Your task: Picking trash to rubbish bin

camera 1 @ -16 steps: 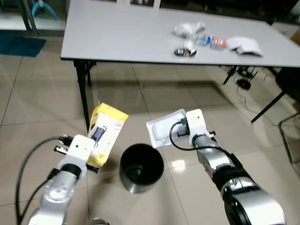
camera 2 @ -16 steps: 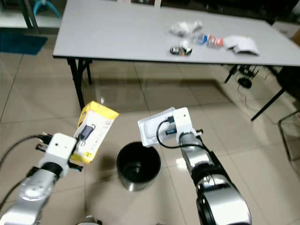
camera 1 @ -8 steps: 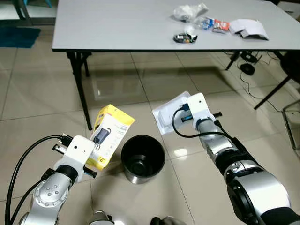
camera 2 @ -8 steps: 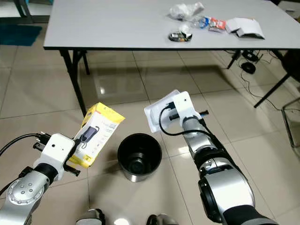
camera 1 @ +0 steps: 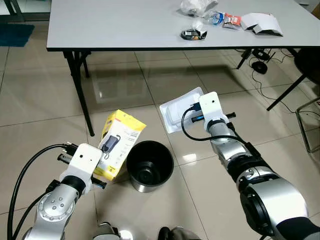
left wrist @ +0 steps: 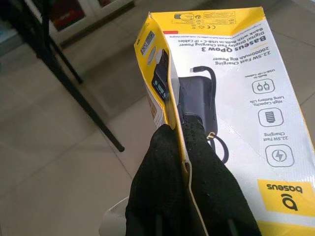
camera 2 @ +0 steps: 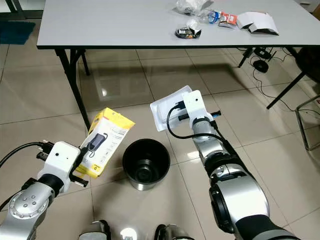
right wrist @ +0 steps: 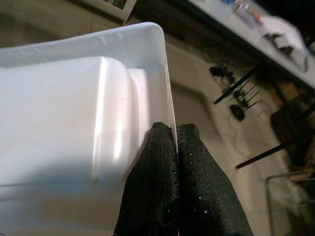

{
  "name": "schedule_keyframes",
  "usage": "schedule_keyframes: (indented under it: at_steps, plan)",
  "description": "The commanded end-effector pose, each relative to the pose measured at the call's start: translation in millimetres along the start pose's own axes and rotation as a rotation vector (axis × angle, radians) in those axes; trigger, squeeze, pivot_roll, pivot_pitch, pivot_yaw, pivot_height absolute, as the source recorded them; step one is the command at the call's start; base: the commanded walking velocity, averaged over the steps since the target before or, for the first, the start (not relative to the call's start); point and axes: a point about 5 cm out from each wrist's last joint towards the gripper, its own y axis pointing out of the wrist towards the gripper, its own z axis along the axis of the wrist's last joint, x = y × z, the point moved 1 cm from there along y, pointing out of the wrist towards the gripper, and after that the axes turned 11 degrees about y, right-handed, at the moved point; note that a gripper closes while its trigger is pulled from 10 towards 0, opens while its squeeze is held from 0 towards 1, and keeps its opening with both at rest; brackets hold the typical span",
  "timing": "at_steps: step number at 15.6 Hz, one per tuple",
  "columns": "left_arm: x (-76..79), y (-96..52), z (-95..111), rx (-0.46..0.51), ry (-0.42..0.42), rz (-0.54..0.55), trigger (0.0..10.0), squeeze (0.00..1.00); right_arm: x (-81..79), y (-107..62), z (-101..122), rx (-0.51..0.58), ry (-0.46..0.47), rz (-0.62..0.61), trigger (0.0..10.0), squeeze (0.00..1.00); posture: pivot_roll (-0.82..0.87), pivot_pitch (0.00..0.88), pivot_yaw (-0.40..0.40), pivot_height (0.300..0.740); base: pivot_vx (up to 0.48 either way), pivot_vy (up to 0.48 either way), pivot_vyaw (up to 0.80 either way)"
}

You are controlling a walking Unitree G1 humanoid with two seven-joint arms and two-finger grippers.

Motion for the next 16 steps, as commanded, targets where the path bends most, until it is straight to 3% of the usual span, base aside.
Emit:
schedule_keyframes:
  at_steps: [1, 3, 8, 12, 16]
  plan:
    - [5.4, -1.0, -2, -0.005, -0.04, 0.004, 10.0, 0.0, 5.5, -5.6, -22, -0.087, 0.053, -0.013, 10.0, 0.0, 0.1, 0.156, -0.184, 0.74, 0.0, 0.0, 0.0]
    - [17.5, 1.9, -7, -0.002, -0.072, 0.016, 10.0, 0.0, 3.5, -17.5, -50, -0.161, 0.162, 0.007, 10.0, 0.0, 0.09, 0.131, -0.18, 0.74, 0.0, 0.0, 0.0]
    - [35.0, 14.8, -21, -0.034, -0.106, 0.006, 10.0, 0.0, -1.5, -52.8, -103, -0.249, 0.277, 0.078, 10.0, 0.0, 0.07, 0.061, -0.166, 0.74, 0.0, 0.0, 0.0]
    - [41.5, 22.8, -26, -0.036, -0.111, 0.004, 10.0, 0.0, -6.8, -75.1, -124, -0.285, 0.307, 0.134, 10.0, 0.0, 0.07, 0.023, -0.157, 0.74, 0.196, 0.0, 0.0]
    - [41.1, 28.4, -25, -0.02, -0.107, -0.001, 10.0, 0.0, -8.9, -87.1, -130, -0.304, 0.321, 0.158, 10.0, 0.0, 0.06, 0.017, -0.14, 0.74, 0.291, 0.0, 0.0]
